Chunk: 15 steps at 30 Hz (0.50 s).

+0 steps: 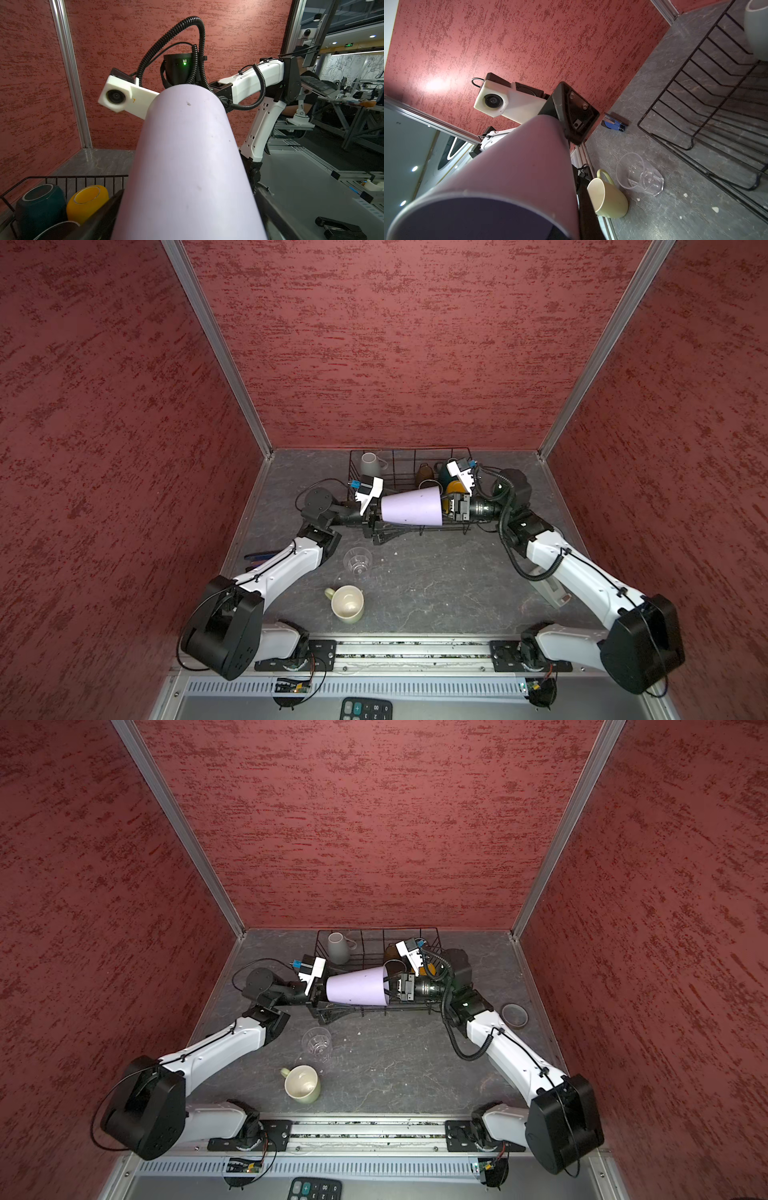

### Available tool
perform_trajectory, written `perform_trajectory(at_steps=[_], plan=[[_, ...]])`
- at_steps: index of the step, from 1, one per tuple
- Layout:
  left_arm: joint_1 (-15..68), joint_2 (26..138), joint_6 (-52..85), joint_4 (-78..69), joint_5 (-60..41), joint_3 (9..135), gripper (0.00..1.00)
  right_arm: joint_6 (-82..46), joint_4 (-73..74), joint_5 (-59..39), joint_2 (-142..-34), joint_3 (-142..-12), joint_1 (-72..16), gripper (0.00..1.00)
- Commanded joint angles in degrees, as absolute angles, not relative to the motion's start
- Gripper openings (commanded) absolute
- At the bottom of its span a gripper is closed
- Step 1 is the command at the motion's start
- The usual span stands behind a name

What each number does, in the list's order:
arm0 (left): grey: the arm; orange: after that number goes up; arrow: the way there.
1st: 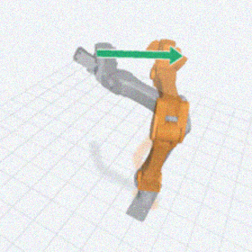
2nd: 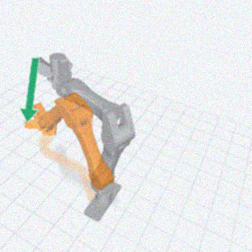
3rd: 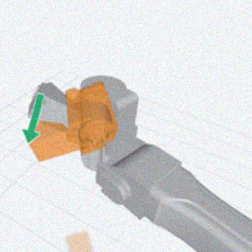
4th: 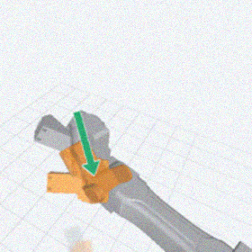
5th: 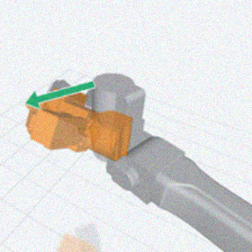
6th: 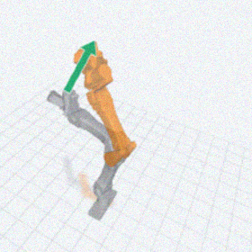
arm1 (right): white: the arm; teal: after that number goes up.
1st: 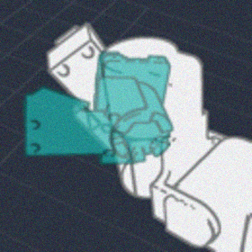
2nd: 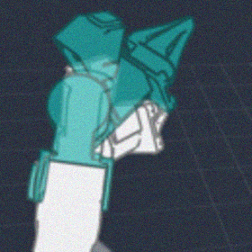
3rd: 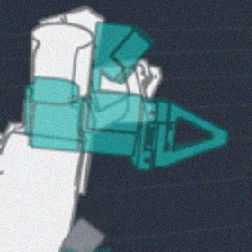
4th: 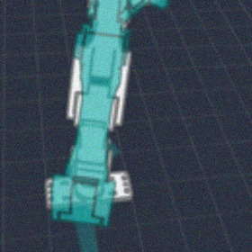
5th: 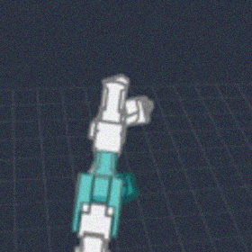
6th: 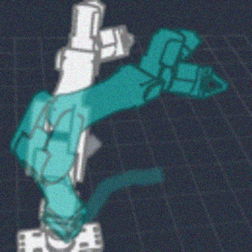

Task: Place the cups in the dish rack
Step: 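Grasp the lilac cup's base with the left gripper while the right holds it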

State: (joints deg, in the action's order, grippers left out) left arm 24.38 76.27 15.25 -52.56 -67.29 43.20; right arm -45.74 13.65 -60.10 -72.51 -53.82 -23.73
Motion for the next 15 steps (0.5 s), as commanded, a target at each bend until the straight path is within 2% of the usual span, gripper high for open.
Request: perform_trajectory(at_steps=[1, 5, 15], plan=[[25.0, 77.1, 15.9, -54.1, -68.6, 45.0, 0.92, -47.9, 19.4, -61.4, -73.6, -53.2, -24.7, 0.0], [25.0, 77.0, 16.0, -54.1, -68.9, 45.4, 0.89, -48.5, 20.2, -61.4, -74.8, -53.2, -25.4, 0.0], [24.8, 75.0, 15.3, -54.4, -69.0, 45.5, 0.92, -50.7, 23.9, -61.9, -76.0, -51.9, -26.1, 0.0]])
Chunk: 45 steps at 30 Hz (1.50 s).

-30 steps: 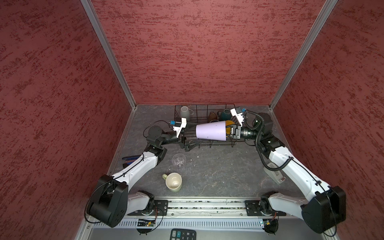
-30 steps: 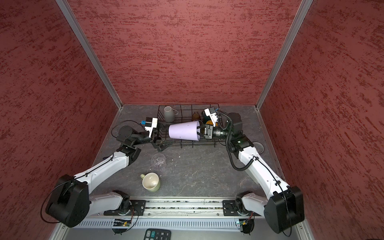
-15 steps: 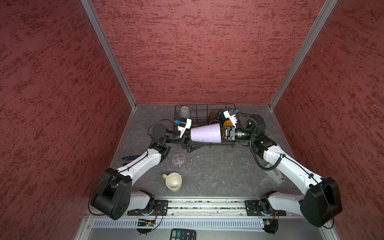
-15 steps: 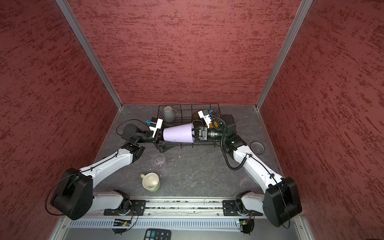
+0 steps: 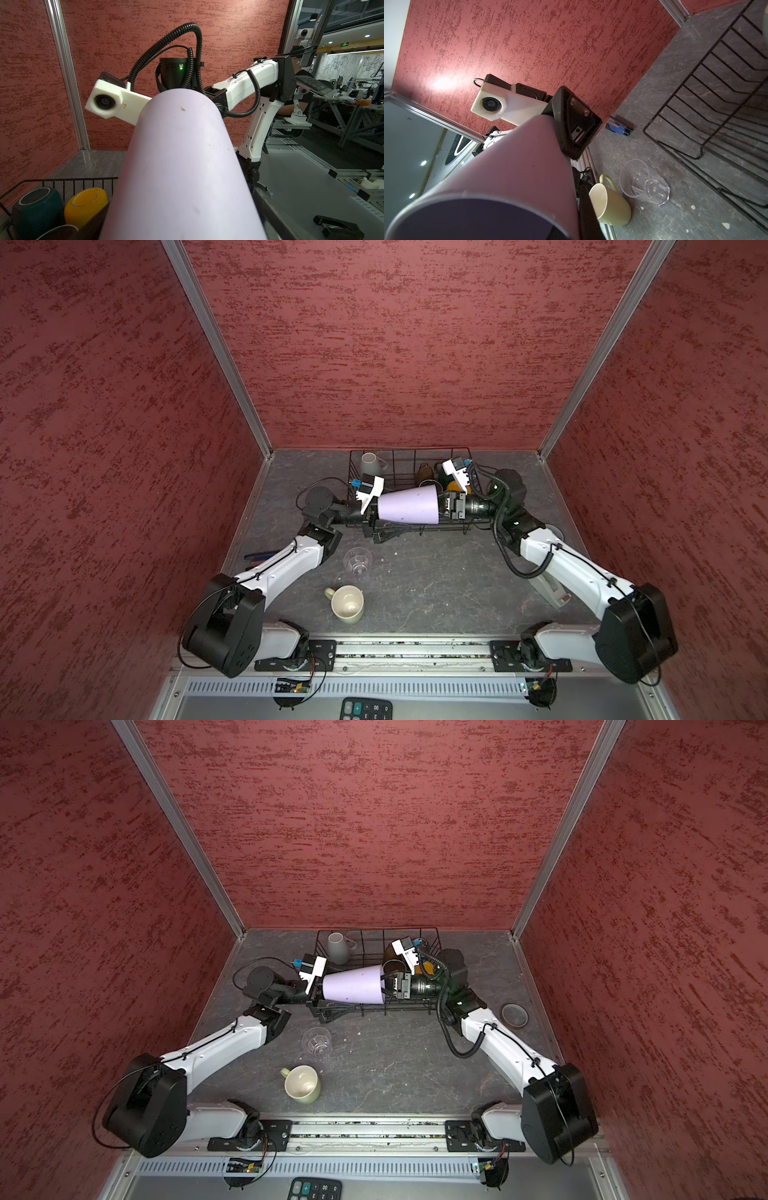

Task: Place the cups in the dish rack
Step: 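Grasp the lilac cup's base with the left gripper while the right holds it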

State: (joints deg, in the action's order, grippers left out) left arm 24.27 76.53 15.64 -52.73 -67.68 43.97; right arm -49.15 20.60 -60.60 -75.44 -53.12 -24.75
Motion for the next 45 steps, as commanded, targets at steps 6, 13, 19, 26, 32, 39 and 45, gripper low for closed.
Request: perform_trajectory(at_steps=[6, 13, 19, 26, 32, 39, 45], plan=[[24.8, 74.0, 15.6, -54.8, -69.5, 44.8, 0.94, -53.7, 29.4, -62.0, -75.9, -49.0, -26.0, 0.0], [24.8, 73.6, 15.5, -54.8, -69.7, 44.6, 0.93, -57.6, 34.9, -62.0, -76.0, -47.4, -26.1, 0.0], [24.7, 74.2, 15.0, -54.5, -69.8, 44.1, 0.93, -59.1, 36.6, -62.1, -76.1, -47.3, -26.4, 0.0], [24.7, 74.5, 15.1, -54.5, -69.7, 44.3, 0.93, -59.8, 37.6, -62.0, -76.1, -47.2, -27.2, 0.0], [24.1, 74.5, 15.1, -55.4, -69.5, 43.8, 0.93, -61.1, 39.1, -62.0, -76.1, -46.9, -27.4, 0.0], [23.2, 73.9, 15.8, -57.9, -68.6, 42.0, 0.95, -61.9, 39.7, -61.7, -75.8, -46.1, -27.4, 0.0], [23.0, 74.9, 17.6, -60.7, -68.6, 42.0, 0.94, -63.5, 41.8, -61.5, -76.3, -45.8, -27.7, 0.0]])
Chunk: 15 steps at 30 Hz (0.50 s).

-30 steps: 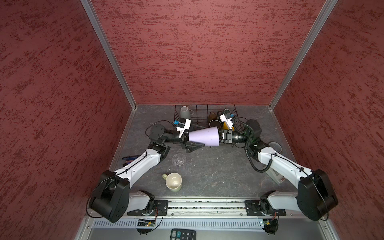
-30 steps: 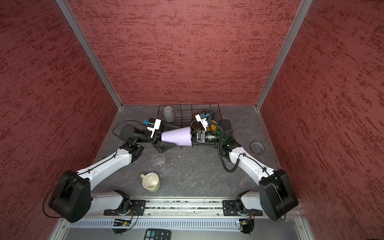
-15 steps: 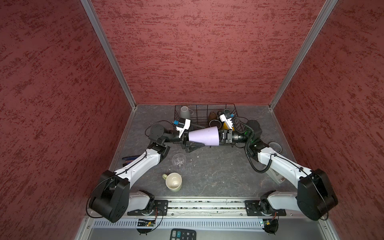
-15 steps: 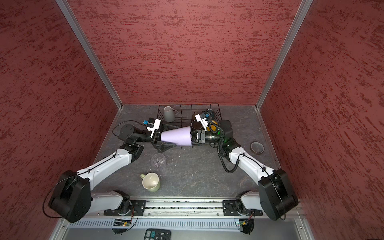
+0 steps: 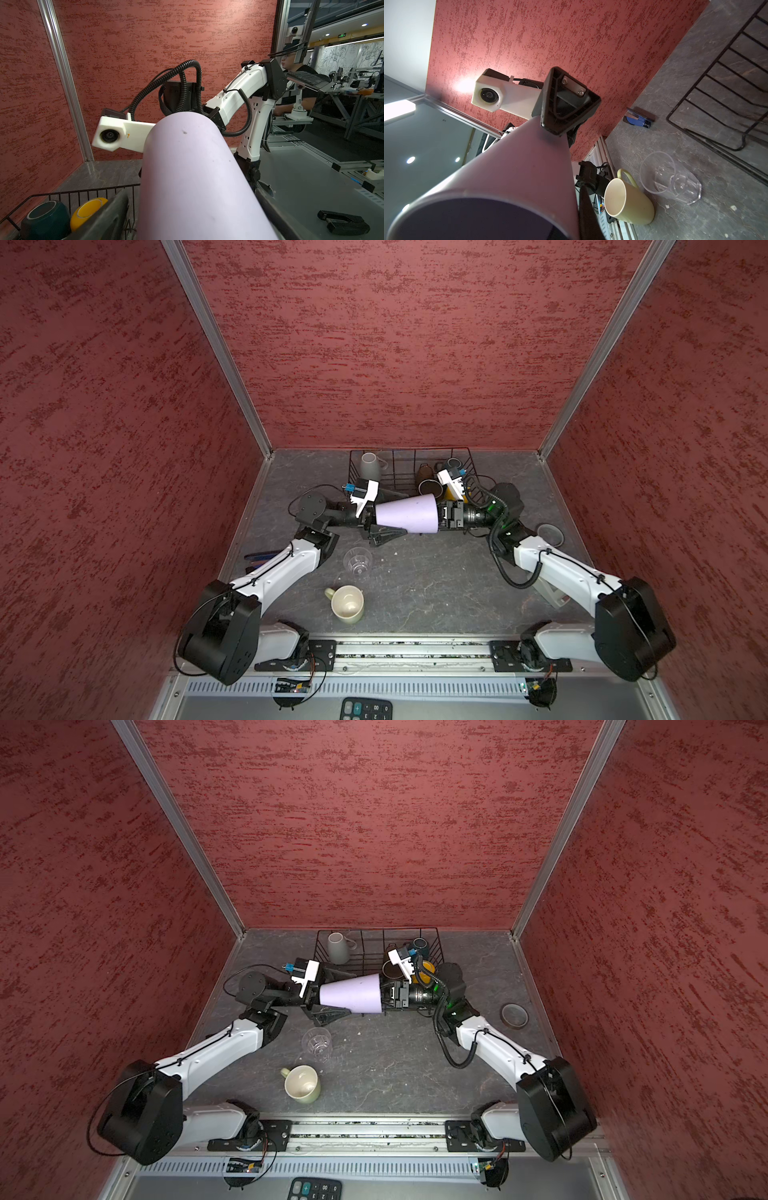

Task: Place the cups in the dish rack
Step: 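Grasp the lilac cup's base with the left gripper while the right holds it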

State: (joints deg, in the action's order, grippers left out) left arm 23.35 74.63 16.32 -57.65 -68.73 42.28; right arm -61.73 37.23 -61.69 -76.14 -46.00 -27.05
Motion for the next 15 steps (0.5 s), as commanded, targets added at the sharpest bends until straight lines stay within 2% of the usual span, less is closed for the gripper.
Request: perform_trajectory(at_steps=[1, 8, 15], plan=[[23.0, 75.0, 18.0, -61.1, -68.6, 42.0, 0.94, -63.6, 42.0, -61.5, -76.5, -45.6, -27.9, 0.0], [23.0, 75.3, 18.9, -61.1, -68.6, 43.1, 0.83, -64.1, 42.6, -61.2, -77.8, -45.3, -28.7, 0.0], [23.0, 73.6, 15.9, -52.1, -67.2, 45.3, 0.64, -64.3, 42.7, -61.1, -78.4, -45.9, -28.7, 0.0]])
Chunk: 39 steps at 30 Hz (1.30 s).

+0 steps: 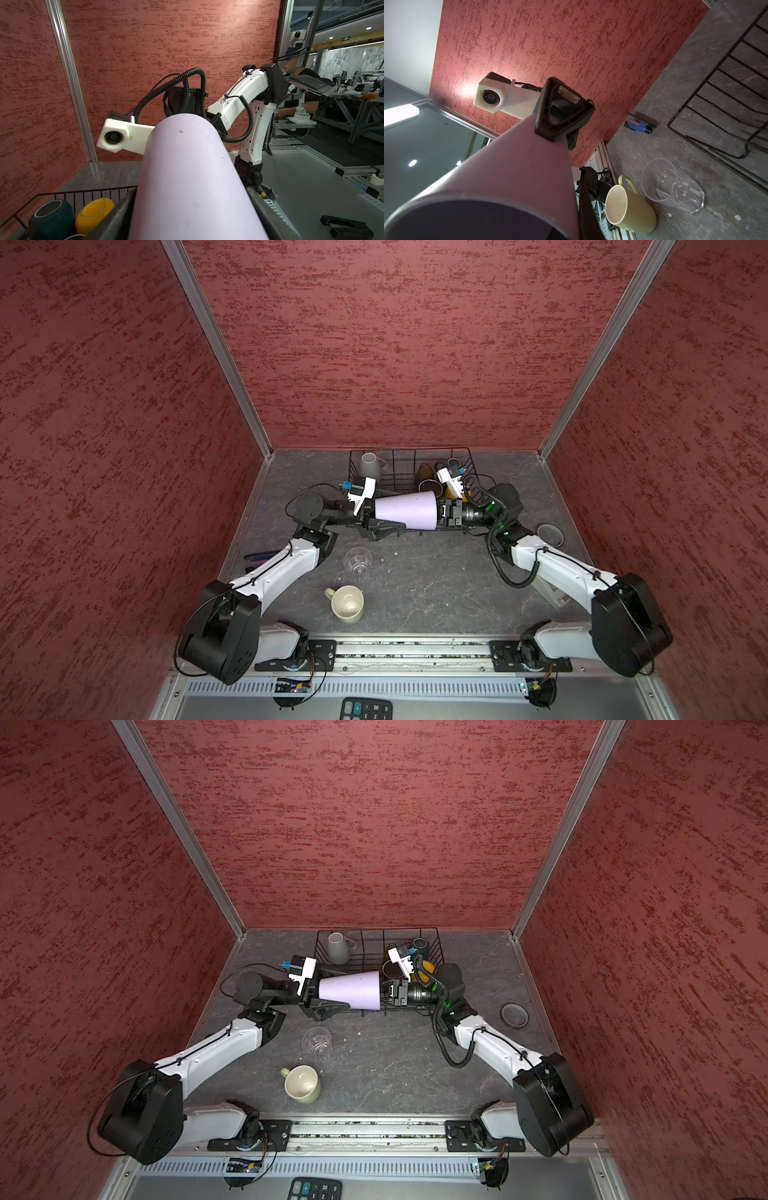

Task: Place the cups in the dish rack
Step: 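Grasp the lilac cup's base with the left gripper while the right holds it, then open and withdraw the right gripper while the left carries the lilac cup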

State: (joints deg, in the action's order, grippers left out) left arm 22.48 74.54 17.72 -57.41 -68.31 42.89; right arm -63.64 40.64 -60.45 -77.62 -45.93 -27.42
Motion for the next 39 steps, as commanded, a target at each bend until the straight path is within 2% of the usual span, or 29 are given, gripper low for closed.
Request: perform_trajectory(at_steps=[1, 2, 4, 7, 10, 13, 19, 22, 26, 28, 31, 39], plan=[[23.0, 73.3, 15.2, -50.5, -67.1, 45.8, 0.61, -64.1, 42.1, -61.0, -78.5, -46.0, -28.7, 0.0], [23.0, 73.0, 14.7, -49.5, -67.0, 46.1, 0.57, -63.9, 41.7, -60.9, -78.7, -46.2, -28.7, 0.0], [23.0, 72.6, 14.2, -48.1, -66.6, 46.5, 0.42, -63.6, 41.3, -60.8, -78.8, -46.5, -28.7, 0.05], [22.9, 71.7, 13.2, -46.1, -64.8, 46.6, 0.16, -62.1, 38.5, -60.0, -78.8, -47.8, -28.7, 0.18], [22.5, 70.8, 11.4, -43.4, -62.4, 47.0, 0.0, -59.9, 34.2, -58.5, -78.3, -49.6, -28.4, 0.34], [21.3, 70.2, 11.5, -42.3, -59.6, 47.4, 0.0, -56.7, 28.1, -55.8, -76.8, -51.0, -27.6, 0.51], [19.2, 68.9, 11.0, -37.6, -57.1, 49.0, 0.0, -49.1, 12.6, -45.7, -71.5, -53.1, -22.7, 0.72], [19.2, 68.3, 7.2, -26.4, -51.9, 52.6, 0.0, -43.2, 0.5, -34.8, -67.5, -54.6, -20.8, 0.81], [19.4, 69.6, 2.3, -10.1, -37.1, 58.8, 0.0, -34.6, -13.5, -18.0, -62.6, -57.8, -20.3, 0.95], [19.4, 72.1, 1.2, -4.3, -32.4, 62.7, 0.0, -32.7, -15.7, -13.9, -60.9, -58.5, -20.1, 0.98], [19.5, 77.0, 0.9, 3.9, -28.3, 69.5, 0.0, -30.7, -17.2, -10.7, -59.6, -59.1, -20.0, 0.99], [22.6, 91.6, -2.6, 19.1, -14.7, 86.8, 0.0, -30.4, -17.0, -11.2, -60.3, -58.0, -20.0, 0.99]])
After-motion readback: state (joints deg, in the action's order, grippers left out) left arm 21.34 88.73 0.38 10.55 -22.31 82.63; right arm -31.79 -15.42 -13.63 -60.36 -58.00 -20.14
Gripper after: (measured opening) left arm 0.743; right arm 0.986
